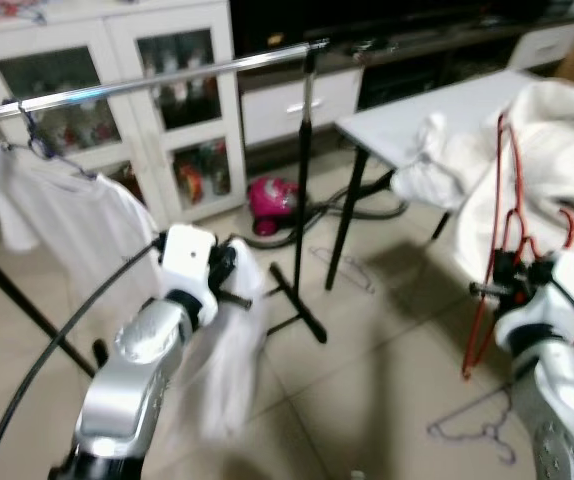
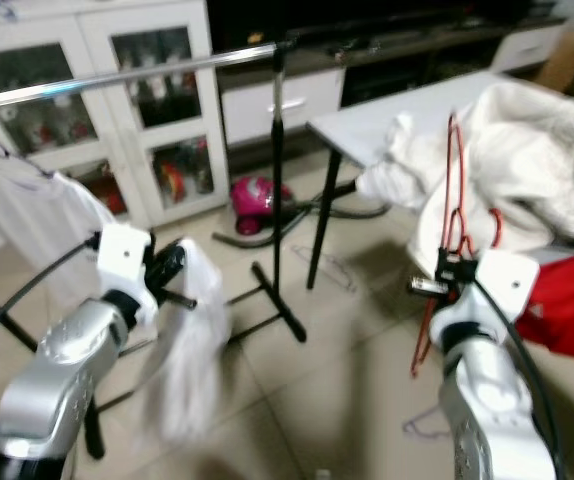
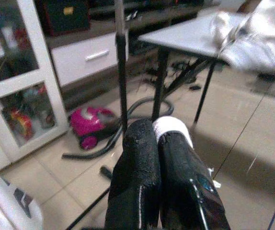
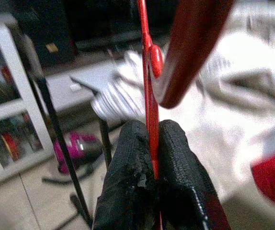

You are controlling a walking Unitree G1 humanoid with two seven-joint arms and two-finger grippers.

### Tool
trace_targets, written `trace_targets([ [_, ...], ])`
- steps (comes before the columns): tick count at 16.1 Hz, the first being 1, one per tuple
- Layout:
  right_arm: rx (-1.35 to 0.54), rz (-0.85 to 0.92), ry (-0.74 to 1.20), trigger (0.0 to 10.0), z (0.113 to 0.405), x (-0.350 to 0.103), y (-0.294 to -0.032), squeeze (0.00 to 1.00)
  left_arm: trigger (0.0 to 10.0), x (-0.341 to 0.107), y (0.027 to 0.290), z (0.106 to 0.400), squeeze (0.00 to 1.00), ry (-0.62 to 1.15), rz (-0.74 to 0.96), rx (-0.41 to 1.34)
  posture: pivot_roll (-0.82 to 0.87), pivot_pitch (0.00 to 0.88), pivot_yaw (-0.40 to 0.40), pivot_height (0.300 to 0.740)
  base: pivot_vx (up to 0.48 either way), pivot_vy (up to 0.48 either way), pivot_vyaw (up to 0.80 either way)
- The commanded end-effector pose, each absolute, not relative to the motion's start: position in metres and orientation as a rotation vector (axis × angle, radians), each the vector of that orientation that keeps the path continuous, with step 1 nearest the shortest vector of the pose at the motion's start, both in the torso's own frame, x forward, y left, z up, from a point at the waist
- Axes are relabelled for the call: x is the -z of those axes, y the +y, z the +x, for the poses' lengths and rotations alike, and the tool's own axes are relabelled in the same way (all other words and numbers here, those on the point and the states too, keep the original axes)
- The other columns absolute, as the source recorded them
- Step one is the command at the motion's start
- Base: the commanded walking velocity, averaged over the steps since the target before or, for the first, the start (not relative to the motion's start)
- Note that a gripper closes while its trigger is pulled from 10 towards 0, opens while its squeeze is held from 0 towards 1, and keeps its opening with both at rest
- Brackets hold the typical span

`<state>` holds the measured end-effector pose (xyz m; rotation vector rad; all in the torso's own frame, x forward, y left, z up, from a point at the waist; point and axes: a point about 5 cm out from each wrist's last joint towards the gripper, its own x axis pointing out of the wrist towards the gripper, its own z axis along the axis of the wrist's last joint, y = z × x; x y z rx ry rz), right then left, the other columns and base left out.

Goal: Hang hanger

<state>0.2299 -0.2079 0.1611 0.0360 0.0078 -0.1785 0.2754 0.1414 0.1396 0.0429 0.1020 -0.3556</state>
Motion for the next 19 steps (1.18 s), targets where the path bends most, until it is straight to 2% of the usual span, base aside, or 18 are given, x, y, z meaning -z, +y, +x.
trace_targets([
  [1,0.180,0.021,-0.043,10.0,0.233,-0.168,-0.203,0.00,10.0,-0.144,0.148,0.276,0.00,0.082,0.046,0.325,-0.01,0.000,0.035,0.740,0.000,0.000,0.00],
  [2,0.285,-0.054,-0.076,10.0,0.234,-0.170,-0.207,0.00,10.0,-0.143,0.149,0.275,0.00,0.079,0.046,0.312,-0.01,0.000,0.035,0.740,0.000,0.000,0.00],
  [3,0.309,-0.022,-0.070,10.0,0.235,-0.168,-0.208,0.00,10.0,-0.143,0.149,0.275,0.00,0.078,0.046,0.306,-0.02,0.000,0.024,0.740,0.000,0.000,-0.80],
  [10,0.170,0.071,0.007,10.0,0.237,-0.167,-0.199,0.00,10.0,-0.142,0.150,0.271,0.00,0.076,0.031,0.279,-0.02,0.000,0.002,0.740,0.000,0.000,-0.77],
  [13,0.168,0.048,0.008,10.0,0.237,-0.167,-0.199,0.00,10.0,-0.141,0.150,0.271,0.00,0.076,0.031,0.275,-0.02,0.000,0.000,0.740,0.000,0.000,-0.75],
  [14,0.142,0.105,-0.014,10.0,0.238,-0.167,-0.199,0.00,10.0,-0.141,0.150,0.270,0.00,0.077,0.029,0.275,-0.02,0.000,-0.001,0.740,0.000,0.000,-0.80],
  [16,0.193,0.079,-0.036,10.0,0.237,-0.164,-0.208,0.00,10.0,-0.140,0.150,0.269,0.00,0.081,0.028,0.277,-0.02,0.000,-0.003,0.740,0.000,0.000,-0.80],
  [17,0.284,0.046,-0.035,10.0,0.236,-0.163,-0.213,0.00,10.0,-0.140,0.150,0.269,0.00,0.083,0.025,0.278,-0.03,0.000,-0.004,0.740,0.000,0.000,-0.80],
  [19,0.103,0.134,0.066,10.0,0.237,-0.156,-0.202,0.00,10.0,-0.138,0.149,0.268,0.00,0.091,0.013,0.282,-0.03,0.000,-0.010,0.740,0.000,0.000,-0.80],
])
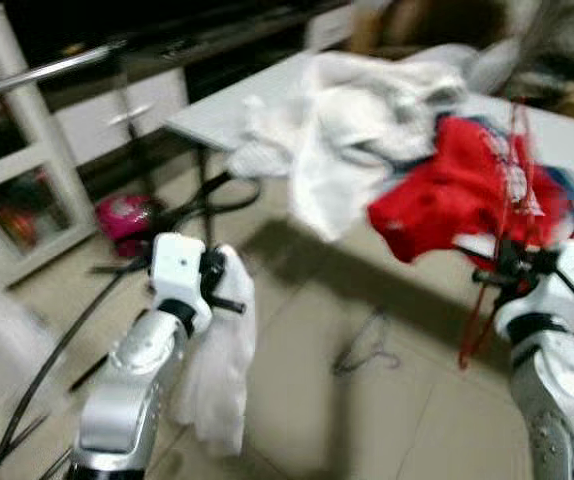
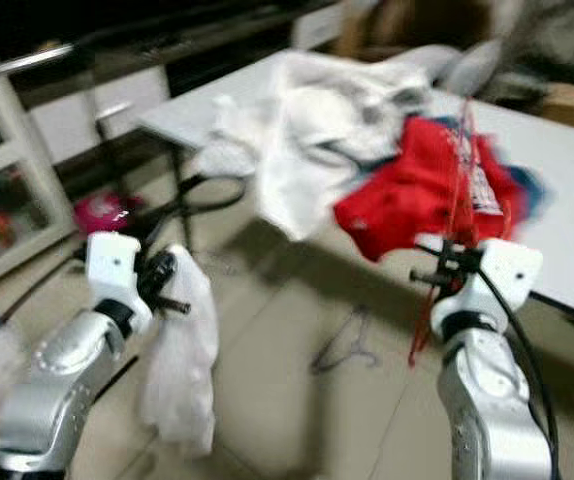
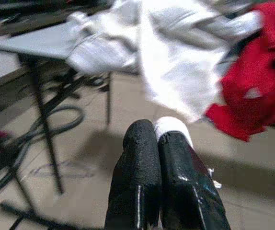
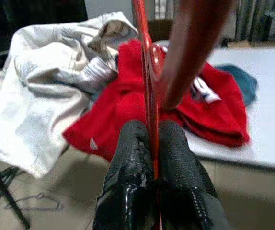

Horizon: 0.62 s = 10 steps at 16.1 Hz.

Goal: Hang hanger

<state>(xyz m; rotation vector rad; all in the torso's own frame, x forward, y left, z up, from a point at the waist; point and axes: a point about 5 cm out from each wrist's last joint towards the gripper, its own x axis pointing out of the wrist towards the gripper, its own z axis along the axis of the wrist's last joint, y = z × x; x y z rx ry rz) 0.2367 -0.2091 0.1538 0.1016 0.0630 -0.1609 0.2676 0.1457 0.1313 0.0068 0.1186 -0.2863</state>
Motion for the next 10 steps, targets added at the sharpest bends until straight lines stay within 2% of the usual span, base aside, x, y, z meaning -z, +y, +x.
trace_targets([
  [1,0.094,0.122,0.071,10.0,0.237,-0.155,-0.201,0.00,10.0,-0.138,0.148,0.268,0.00,0.091,0.011,0.284,-0.03,0.000,-0.012,0.740,0.000,0.000,-0.80],
  [5,0.069,0.020,0.204,10.0,0.233,-0.135,-0.201,0.00,10.0,-0.139,0.148,0.266,0.00,0.080,-0.002,0.279,-0.03,0.000,-0.022,0.740,0.000,0.000,-0.80],
  [7,-0.043,-0.041,0.308,10.0,0.226,-0.124,-0.191,0.00,10.0,-0.140,0.148,0.265,0.00,0.066,0.023,0.278,-0.04,0.000,-0.023,0.740,0.000,0.000,-0.80],
  [10,-0.078,-0.060,0.380,10.0,0.220,-0.117,-0.189,0.00,10.0,-0.139,0.147,0.265,0.00,0.071,0.012,0.281,-0.04,0.000,-0.024,0.740,0.000,-0.274,-0.74],
])
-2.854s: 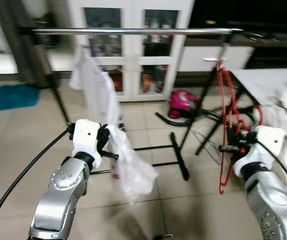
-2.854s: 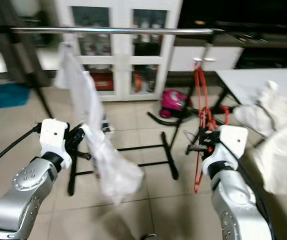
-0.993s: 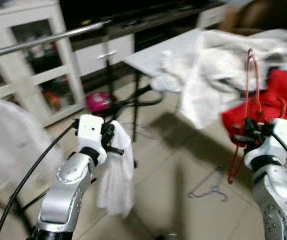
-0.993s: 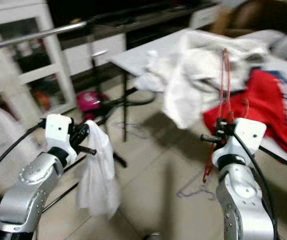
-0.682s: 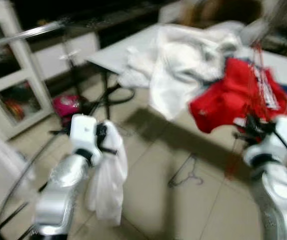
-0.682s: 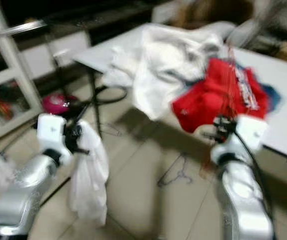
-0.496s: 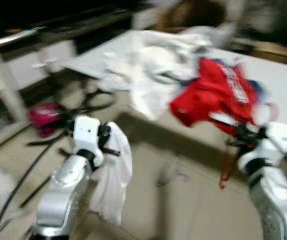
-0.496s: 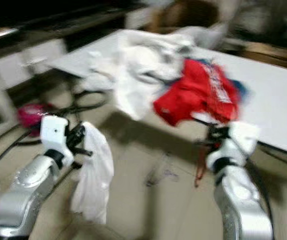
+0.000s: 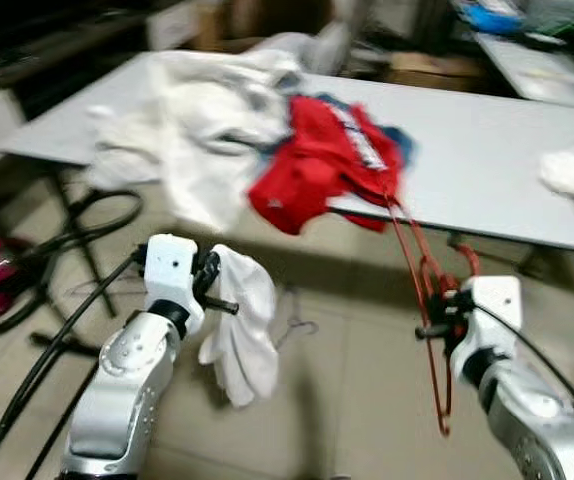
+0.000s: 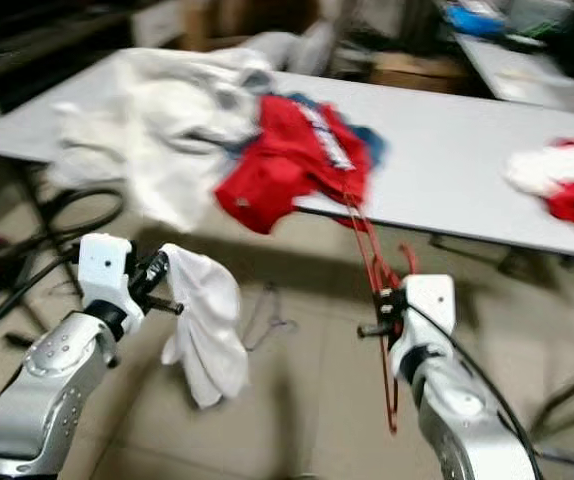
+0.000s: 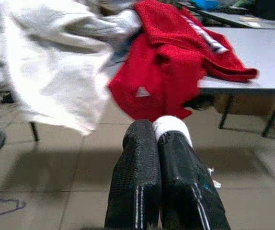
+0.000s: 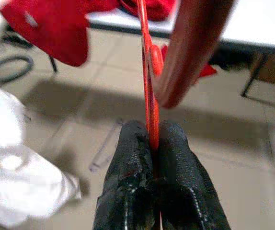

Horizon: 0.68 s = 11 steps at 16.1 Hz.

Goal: Hang hanger

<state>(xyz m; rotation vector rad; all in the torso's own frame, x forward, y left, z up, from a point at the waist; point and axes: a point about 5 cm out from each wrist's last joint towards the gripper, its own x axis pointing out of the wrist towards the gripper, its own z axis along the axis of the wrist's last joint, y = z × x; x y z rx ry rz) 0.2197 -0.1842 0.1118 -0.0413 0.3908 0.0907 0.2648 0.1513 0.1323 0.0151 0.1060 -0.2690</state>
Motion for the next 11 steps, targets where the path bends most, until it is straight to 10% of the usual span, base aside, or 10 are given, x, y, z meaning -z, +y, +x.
trace_targets([
  [1,-0.078,-0.076,0.388,10.0,0.2201,-0.1159,-0.1900,0.00,10.0,-0.1385,0.1462,0.2649,0.00,0.072,0.016,0.280,-0.04,0.000,-0.024,0.740,0.000,-0.337,-0.45],
  [11,-0.093,-0.100,0.370,10.0,0.2204,-0.1193,-0.1912,0.00,10.0,-0.1365,0.1435,0.2668,0.00,0.092,-0.021,0.277,-0.05,0.000,-0.017,0.740,0.000,-0.224,0.00],
])
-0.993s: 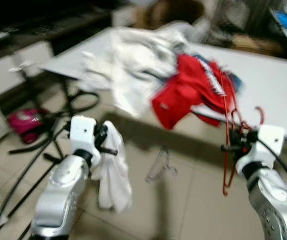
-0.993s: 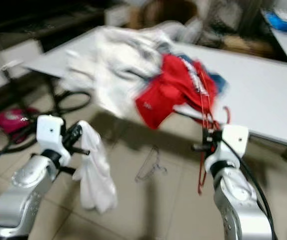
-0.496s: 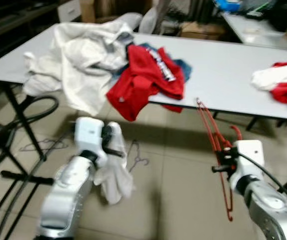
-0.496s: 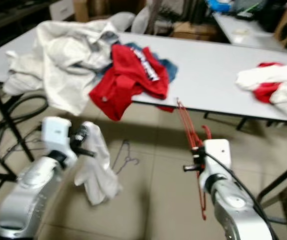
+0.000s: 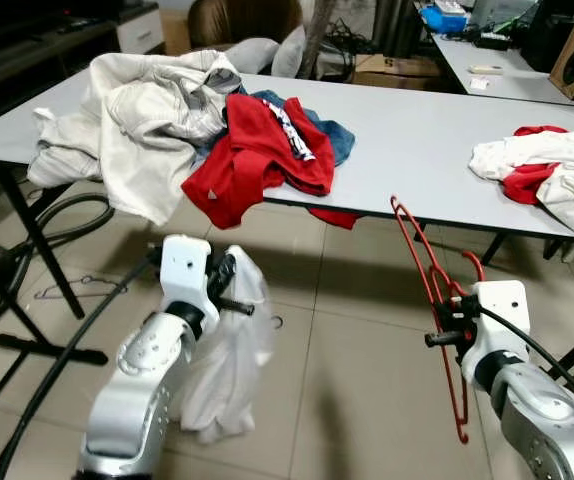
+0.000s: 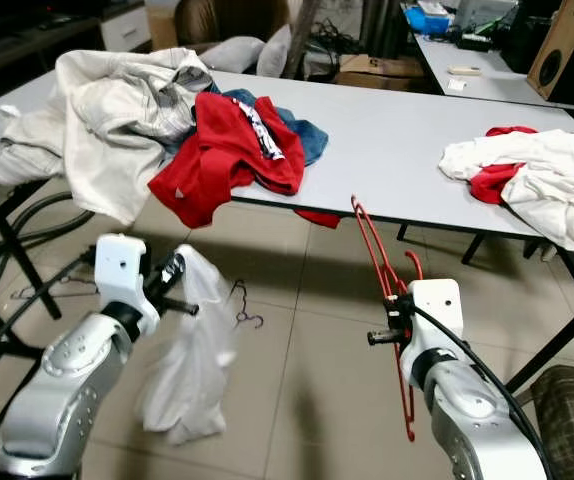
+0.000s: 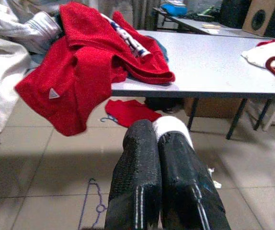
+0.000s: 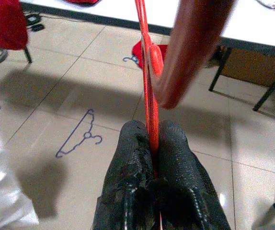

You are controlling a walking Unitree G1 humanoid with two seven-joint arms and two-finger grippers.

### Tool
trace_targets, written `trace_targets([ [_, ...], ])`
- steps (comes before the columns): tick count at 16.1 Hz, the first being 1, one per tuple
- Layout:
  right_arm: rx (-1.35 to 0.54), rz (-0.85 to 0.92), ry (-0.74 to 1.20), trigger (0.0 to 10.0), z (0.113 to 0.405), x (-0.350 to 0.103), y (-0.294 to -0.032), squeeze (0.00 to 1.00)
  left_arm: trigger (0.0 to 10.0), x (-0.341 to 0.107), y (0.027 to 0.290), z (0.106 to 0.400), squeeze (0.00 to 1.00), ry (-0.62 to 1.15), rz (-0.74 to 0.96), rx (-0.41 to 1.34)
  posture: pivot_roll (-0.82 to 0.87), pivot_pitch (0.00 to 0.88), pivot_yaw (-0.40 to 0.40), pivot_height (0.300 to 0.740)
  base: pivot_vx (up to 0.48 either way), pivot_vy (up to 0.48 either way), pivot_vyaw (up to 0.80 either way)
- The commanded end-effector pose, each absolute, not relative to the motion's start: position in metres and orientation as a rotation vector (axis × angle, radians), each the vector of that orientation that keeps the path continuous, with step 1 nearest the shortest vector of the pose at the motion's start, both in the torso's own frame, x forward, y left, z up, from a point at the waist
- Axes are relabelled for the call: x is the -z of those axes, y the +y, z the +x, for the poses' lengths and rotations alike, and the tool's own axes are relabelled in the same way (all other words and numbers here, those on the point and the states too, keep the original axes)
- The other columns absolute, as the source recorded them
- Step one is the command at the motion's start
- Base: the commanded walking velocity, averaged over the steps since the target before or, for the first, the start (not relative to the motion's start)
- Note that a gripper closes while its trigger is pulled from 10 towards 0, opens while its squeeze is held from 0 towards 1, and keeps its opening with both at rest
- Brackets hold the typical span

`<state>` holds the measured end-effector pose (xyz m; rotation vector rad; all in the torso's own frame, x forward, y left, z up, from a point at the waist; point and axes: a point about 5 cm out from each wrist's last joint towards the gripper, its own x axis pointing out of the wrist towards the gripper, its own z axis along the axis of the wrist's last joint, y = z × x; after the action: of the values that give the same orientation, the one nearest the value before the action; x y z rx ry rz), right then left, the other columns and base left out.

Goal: Hang hanger

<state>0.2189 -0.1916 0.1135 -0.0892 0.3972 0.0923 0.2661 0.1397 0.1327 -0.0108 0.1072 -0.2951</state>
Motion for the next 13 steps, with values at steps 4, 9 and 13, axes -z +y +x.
trace_targets([
  [4,-0.164,-0.093,0.317,10.0,0.223,-0.125,-0.181,0.00,10.0,-0.139,0.145,0.270,0.00,0.071,0.023,0.291,-0.05,0.000,-0.015,0.740,0.000,0.000,0.00],
  [9,-0.203,-0.074,0.280,10.0,0.223,-0.129,-0.176,0.00,10.0,-0.143,0.154,0.274,0.00,0.062,0.002,0.273,-0.05,0.000,-0.010,0.740,0.250,0.000,0.00],
  [13,-0.218,-0.069,0.257,10.0,0.225,-0.132,-0.174,0.00,10.0,-0.146,0.157,0.276,0.00,0.055,-0.003,0.264,-0.04,0.000,-0.010,0.740,0.354,0.000,0.00],
])
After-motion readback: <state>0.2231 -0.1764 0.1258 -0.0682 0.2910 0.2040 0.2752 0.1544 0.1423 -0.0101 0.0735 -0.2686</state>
